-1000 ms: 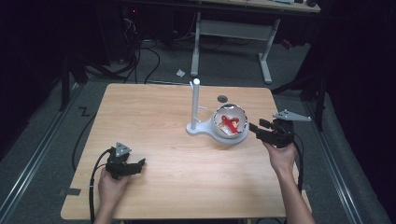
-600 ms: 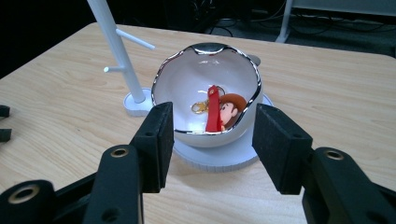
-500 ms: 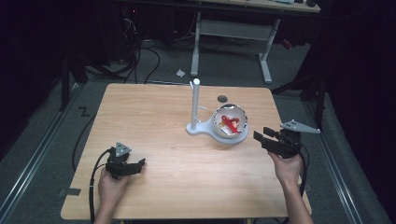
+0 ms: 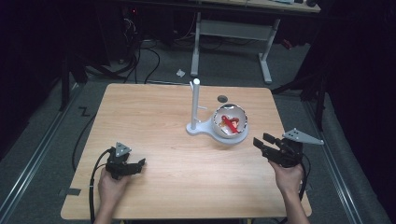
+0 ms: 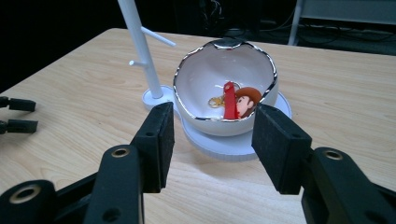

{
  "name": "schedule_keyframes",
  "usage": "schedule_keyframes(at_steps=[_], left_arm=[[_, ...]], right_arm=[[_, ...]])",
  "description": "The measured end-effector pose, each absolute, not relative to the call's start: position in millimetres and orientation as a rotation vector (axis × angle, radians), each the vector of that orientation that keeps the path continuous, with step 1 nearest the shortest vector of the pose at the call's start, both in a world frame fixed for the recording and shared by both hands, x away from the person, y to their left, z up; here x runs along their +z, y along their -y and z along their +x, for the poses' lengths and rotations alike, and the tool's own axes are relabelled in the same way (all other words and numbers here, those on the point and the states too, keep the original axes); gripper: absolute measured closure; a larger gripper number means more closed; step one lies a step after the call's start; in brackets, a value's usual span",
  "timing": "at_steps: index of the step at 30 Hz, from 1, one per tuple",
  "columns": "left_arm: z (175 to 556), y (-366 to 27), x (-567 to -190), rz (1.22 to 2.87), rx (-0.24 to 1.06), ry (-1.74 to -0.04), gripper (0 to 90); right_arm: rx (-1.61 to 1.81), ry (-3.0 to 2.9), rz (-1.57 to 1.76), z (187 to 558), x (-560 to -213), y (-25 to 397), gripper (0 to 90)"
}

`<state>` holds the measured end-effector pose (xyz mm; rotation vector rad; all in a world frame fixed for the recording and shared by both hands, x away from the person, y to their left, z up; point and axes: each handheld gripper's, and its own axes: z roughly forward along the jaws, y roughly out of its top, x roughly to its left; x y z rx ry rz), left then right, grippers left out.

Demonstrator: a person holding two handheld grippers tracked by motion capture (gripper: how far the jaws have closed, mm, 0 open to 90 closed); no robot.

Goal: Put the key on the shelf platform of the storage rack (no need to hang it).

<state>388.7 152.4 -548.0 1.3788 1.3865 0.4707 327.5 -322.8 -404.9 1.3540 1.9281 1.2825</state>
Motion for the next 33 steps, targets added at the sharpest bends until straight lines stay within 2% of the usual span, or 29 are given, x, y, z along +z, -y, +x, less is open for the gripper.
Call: schedule_keyframes(at_steps=[33], left_arm=[[389,-152,-548,1.379,0.470,-1.387,21.5]], right_arm=[[1.324,-2.036,1.307,327,-436,282,49.9]])
